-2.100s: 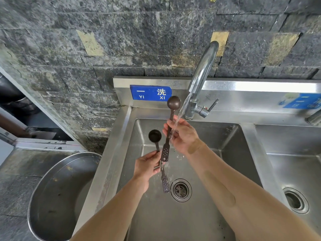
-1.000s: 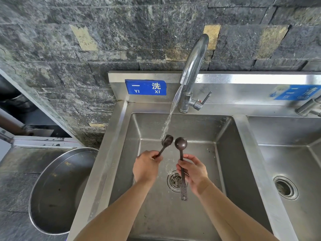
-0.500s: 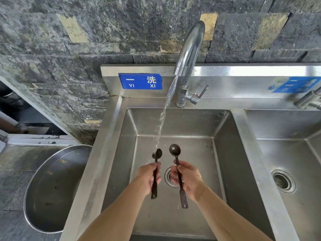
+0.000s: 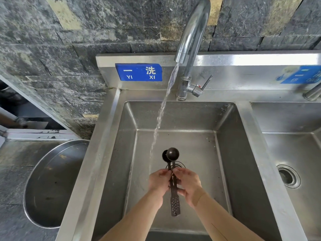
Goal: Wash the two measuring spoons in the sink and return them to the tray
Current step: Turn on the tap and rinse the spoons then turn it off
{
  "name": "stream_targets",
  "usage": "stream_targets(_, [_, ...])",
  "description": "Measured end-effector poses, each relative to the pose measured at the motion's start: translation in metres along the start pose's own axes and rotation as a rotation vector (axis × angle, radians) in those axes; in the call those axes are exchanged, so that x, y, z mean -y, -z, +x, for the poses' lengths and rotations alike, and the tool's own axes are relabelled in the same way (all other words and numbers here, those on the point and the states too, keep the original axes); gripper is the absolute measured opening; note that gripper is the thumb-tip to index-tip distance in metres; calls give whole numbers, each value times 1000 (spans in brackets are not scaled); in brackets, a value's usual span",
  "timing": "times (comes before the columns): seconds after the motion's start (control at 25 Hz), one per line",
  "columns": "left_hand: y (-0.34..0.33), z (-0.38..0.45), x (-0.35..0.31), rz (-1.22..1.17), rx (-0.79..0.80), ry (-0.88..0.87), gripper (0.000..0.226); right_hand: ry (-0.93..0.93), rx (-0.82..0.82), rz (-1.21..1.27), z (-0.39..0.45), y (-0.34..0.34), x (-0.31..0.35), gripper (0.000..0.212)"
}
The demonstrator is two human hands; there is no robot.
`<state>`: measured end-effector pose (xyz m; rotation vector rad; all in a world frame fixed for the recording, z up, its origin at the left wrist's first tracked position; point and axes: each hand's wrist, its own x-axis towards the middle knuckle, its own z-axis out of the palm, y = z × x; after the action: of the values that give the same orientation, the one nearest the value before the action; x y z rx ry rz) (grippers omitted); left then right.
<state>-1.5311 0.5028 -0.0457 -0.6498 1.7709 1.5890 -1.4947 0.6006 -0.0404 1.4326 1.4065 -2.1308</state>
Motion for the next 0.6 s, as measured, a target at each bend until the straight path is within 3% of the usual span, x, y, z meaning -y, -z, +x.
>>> stream_targets(0.2, [0,0,-6,-5,81,-49,25,116,-33,5,5,-2,8,5])
stream_targets(0.4, [-2,-2,-13,-76,173,-81,21,162,-103,-25,10,-1,19,6])
stream_targets(0.6, [-3,-2,-29,7,169,-90,16,135,16,-159,4,14,50,10])
